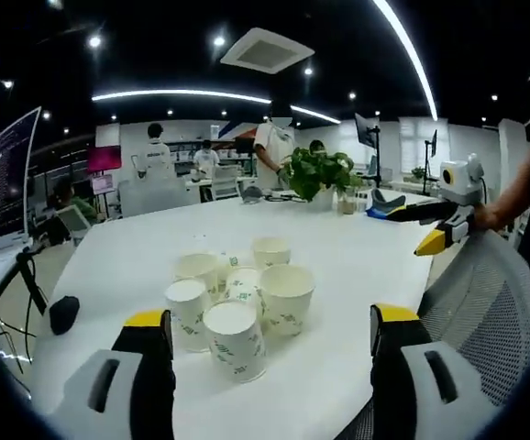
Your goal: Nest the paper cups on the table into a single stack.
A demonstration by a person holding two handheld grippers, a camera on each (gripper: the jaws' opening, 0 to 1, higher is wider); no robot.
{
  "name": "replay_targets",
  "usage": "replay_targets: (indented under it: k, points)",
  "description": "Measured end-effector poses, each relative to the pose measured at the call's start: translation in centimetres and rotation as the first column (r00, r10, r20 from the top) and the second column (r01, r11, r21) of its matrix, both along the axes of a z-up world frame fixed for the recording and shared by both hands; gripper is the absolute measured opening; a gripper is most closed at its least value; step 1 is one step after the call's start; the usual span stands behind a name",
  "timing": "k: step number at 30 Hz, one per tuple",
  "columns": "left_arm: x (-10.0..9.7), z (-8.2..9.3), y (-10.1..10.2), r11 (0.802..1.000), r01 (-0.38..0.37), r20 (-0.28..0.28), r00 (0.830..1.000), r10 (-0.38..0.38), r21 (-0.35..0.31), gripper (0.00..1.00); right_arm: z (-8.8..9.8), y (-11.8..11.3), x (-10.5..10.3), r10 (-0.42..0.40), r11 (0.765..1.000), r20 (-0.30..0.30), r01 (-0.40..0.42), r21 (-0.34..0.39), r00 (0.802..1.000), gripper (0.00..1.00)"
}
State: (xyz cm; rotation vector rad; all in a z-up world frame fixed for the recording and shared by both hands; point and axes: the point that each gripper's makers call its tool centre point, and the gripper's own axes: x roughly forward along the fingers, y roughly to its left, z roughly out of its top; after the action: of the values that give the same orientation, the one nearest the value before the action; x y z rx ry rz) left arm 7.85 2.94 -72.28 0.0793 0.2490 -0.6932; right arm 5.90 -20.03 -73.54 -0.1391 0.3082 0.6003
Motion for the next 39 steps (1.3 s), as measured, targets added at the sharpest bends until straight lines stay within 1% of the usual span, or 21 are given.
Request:
replay_targets:
  k: [5,10,16,24,27,29,36,38,39]
  points:
    - [0.0,0.0,0.0,1.000,-0.003,-0.003,1.000,0.003,0.001,0.88,0.0,0.1,0.0,0.007,1.000,0.000,-0.007,0.000,1.000,0.96]
    - [0.3,0.3,0.3,1.000,-0.027,-0.008,1.000,0.027,-0.014,0.88,0.0,0.2,-0.1,0.015,1.000,-0.005,-0.015,-0.002,1.000,0.96]
    - [0.3,0.5,0.4,0.999,-0.036,0.003,0.999,0.036,-0.002,0.88,0.0,0.3,-0.2,0.017,1.000,-0.002,-0.017,-0.005,1.000,0.96]
    - [0.5,0.6,0.9,0.999,-0.054,0.002,0.999,0.054,0.001,0.87,0.0,0.3,-0.3,0.020,1.000,-0.003,-0.020,-0.009,1.000,0.96]
    - [0.7,0.6,1.3,0.998,-0.066,0.000,0.998,0.066,0.022,0.86,0.0,0.3,-0.3,0.021,1.000,-0.005,-0.021,-0.012,1.000,0.96]
    - [1.0,0.7,1.6,0.997,-0.068,-0.001,0.998,0.068,0.038,0.84,0.0,0.3,-0.3,0.021,1.000,-0.004,-0.021,-0.014,1.000,0.96]
    - [2.4,1.6,2.5,0.995,-0.085,0.010,0.996,0.084,0.054,0.80,0.0,0.2,-0.3,0.017,1.000,-0.004,-0.017,-0.016,1.000,0.95]
    - [3.0,1.6,2.9,0.994,-0.093,-0.010,0.996,0.093,0.058,0.77,0.0,0.2,-0.3,0.014,1.000,-0.003,-0.014,-0.016,1.000,0.95]
    - [3.3,1.8,3.1,0.994,-0.099,-0.013,0.995,0.100,0.048,0.76,0.0,0.1,-0.3,0.012,1.000,-0.004,-0.012,-0.017,1.000,0.95]
